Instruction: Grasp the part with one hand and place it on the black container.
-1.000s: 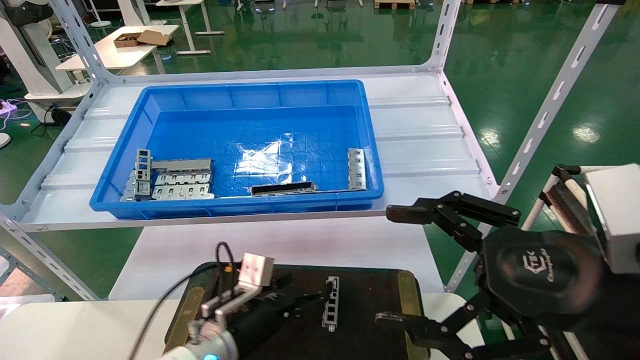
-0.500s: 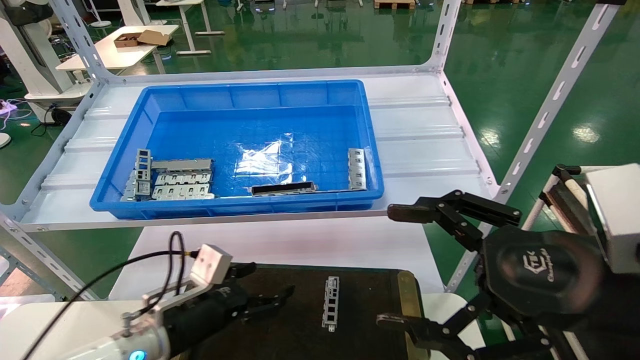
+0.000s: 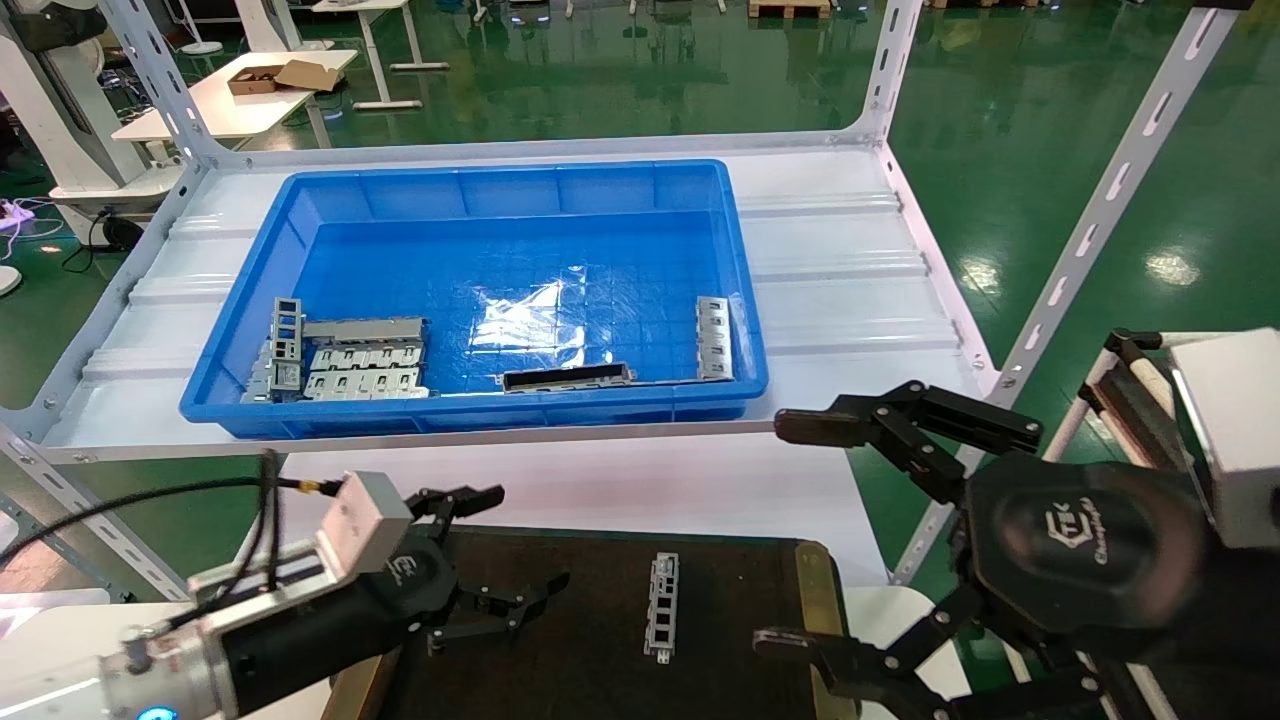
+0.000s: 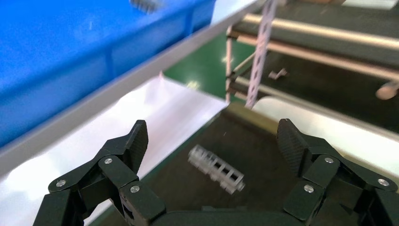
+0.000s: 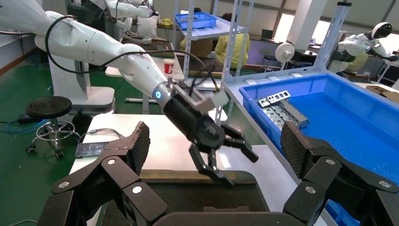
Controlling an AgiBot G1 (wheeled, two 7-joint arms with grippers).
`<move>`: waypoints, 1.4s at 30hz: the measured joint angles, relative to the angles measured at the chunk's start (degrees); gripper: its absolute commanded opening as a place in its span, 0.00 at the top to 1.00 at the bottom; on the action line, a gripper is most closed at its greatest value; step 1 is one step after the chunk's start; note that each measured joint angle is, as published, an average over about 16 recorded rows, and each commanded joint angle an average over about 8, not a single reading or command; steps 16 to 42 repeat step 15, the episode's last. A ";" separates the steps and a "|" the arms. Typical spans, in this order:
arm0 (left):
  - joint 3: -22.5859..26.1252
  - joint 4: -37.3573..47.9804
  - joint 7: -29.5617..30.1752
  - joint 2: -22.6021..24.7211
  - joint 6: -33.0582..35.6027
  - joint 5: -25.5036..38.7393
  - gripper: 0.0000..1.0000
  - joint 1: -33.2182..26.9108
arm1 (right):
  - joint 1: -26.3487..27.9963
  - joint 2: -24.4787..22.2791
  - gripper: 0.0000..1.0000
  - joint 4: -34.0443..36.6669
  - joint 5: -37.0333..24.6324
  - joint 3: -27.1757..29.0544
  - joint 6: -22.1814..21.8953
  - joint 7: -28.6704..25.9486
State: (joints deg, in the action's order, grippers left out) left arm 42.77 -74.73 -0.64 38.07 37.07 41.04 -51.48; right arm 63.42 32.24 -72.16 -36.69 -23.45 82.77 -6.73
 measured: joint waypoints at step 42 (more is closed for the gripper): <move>-6.24 1.22 -6.01 -3.43 13.40 -6.40 0.00 -2.18 | 0.00 0.00 0.00 0.00 0.00 0.00 0.00 0.00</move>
